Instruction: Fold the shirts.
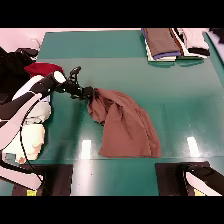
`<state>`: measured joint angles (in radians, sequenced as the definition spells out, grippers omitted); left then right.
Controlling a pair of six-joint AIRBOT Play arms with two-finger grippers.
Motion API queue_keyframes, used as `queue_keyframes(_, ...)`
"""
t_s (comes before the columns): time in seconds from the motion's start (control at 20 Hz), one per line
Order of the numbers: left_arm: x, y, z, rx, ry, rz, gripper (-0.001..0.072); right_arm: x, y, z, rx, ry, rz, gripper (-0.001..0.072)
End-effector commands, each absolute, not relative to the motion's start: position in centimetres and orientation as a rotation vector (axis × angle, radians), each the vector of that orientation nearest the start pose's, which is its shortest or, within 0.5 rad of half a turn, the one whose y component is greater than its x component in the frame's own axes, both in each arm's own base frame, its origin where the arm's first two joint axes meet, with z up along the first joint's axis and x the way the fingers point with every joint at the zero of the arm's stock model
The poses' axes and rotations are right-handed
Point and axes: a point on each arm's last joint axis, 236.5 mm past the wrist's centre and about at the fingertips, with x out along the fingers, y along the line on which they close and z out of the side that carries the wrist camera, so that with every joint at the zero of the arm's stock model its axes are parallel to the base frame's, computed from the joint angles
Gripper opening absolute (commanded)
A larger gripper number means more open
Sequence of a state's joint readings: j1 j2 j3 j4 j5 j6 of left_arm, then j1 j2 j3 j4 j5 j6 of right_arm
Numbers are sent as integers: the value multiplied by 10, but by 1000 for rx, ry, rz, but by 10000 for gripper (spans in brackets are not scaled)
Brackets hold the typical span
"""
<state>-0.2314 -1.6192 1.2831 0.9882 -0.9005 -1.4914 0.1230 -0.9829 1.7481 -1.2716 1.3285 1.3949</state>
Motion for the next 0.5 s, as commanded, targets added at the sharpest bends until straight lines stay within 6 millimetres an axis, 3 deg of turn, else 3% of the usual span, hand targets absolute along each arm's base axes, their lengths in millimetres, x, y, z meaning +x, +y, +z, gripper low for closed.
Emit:
queue_keyframes(0.0,460,-193,-7,-363,1147,-415,22,323,92,248,-74,907,380,19)
queue_keyframes(0.15,476,-169,51,-282,1004,-418,22,303,80,140,-39,1184,350,19)
queue_keyframes(0.3,473,-163,74,-233,957,-435,22,276,73,38,114,1345,311,20)
queue_keyframes(0.35,472,-163,73,-231,965,-437,22,266,72,9,180,1385,293,116)
queue_keyframes(0.4,470,-163,71,-230,974,-439,22,255,75,-19,263,1427,282,400)
queue_keyframes(0.45,469,-164,71,-231,977,-441,22,243,81,-41,322,1476,285,431)
